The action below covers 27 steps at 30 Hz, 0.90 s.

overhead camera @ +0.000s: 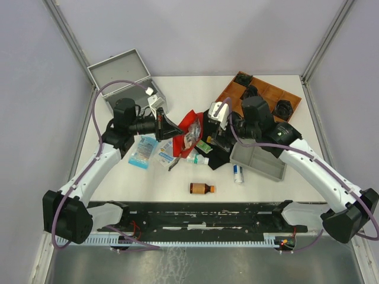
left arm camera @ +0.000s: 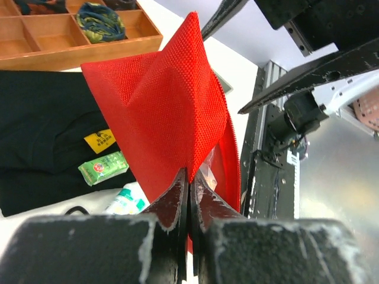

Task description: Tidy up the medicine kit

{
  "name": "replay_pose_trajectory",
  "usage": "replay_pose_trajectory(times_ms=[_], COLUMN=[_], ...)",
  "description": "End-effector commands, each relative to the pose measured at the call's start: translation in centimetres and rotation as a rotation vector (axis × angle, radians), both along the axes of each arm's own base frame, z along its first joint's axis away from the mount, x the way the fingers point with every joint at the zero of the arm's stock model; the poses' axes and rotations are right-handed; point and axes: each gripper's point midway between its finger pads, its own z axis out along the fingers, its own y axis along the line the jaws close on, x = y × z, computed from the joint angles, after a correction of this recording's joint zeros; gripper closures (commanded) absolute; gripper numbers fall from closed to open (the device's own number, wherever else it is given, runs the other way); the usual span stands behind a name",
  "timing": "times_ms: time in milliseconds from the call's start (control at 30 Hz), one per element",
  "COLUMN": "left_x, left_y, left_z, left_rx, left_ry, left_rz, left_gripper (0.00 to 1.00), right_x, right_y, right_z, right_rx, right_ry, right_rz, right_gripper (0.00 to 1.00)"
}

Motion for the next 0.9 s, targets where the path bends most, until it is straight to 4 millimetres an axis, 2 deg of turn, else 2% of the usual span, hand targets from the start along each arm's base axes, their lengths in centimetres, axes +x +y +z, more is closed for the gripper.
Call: replay_pose_trajectory(times_ms=[0, 200, 300, 400, 600, 867], left_x=[-2.3, -3.3, -3.9, -4.6, -5.8, -6.3], left_y=[-0.2, -0.1, -0.1, -0.1, -0.3, -0.4], left_z=[1.0, 0.6, 0.2, 0.2, 0.4, -0.4], left_rx=[0.02, 0.045, 0.063, 0.062, 0.045, 0.054], left_ry=[-0.081, -0.113, -0.116, -0.13, -0.146, -0.127], left_rz=[-0.178, -0.227, -0.259, -0.304, -0.367, -0.392], left_gripper=[0.97, 0.97, 0.97, 0.97, 0.97, 0.97], right_x=[0.0, 0.1, -0.3, -1.3, -2.6, -5.5], right_y=[-0.2, 0.3, 1.2, 2.4, 4.5, 5.3], right_z=[1.4, 1.4, 1.6, 1.0, 1.3, 0.4], right_rx=[-0.015, -0.033, -0.043, -0.044, 0.041, 0.072], right_ry=[-0.168, -0.194, -0.181, -0.102, -0.007, 0.12], right_rz=[0.09, 0.148, 0.226, 0.331, 0.442, 0.613], right_gripper=[0.17, 0.16, 0.16, 0.17, 0.17, 0.2])
